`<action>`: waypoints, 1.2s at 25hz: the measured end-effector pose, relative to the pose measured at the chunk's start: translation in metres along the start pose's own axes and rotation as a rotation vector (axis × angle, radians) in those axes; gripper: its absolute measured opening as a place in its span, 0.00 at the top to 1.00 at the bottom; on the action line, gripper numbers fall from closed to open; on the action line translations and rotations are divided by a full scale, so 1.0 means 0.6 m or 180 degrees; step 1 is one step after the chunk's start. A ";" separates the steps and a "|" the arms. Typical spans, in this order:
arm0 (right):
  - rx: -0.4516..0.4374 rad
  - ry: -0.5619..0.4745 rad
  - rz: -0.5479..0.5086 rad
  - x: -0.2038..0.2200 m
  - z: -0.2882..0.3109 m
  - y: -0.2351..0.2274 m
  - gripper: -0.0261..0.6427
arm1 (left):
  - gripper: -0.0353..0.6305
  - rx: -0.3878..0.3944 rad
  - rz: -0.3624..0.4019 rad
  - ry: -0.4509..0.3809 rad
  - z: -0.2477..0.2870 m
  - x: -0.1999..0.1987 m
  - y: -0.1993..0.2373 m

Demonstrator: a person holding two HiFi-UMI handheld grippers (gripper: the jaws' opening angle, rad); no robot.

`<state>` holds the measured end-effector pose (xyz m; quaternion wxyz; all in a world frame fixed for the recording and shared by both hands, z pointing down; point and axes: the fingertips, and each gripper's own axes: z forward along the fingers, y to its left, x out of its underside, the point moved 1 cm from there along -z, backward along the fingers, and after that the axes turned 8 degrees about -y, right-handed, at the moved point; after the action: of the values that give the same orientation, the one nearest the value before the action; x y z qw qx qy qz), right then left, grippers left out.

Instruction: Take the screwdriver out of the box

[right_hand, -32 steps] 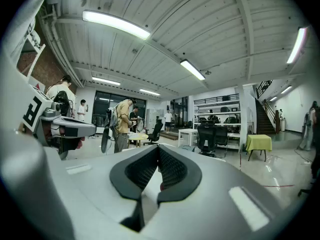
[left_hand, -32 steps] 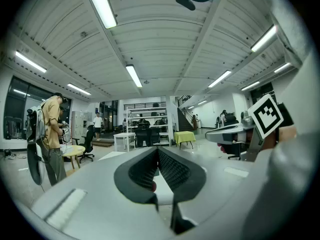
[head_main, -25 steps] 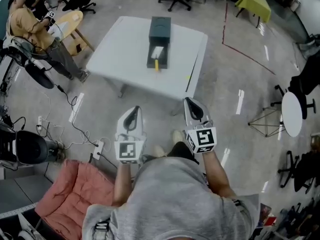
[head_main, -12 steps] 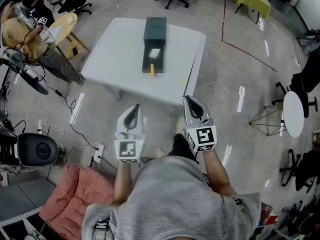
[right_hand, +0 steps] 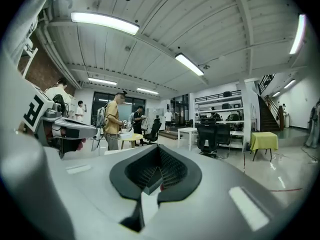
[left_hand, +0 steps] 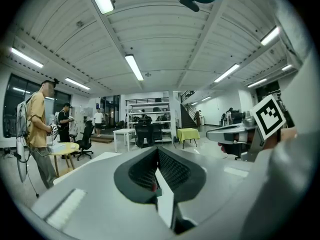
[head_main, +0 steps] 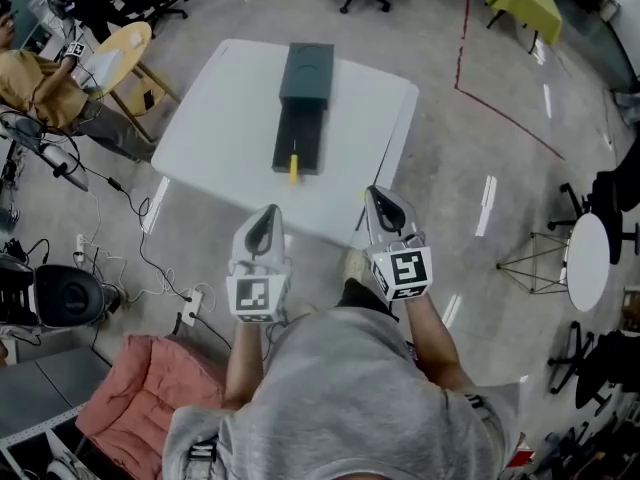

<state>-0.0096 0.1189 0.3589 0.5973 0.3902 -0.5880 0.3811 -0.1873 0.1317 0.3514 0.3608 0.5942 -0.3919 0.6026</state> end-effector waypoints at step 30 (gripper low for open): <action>-0.0833 0.0497 0.0306 0.127 0.221 -0.118 0.96 | 0.93 -0.0651 -0.0196 0.0784 0.205 0.158 0.046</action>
<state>0.0028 -0.0311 0.4341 0.6680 0.2496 -0.6024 0.3586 -0.1619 0.0062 0.4434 0.4830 0.4877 -0.3856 0.6166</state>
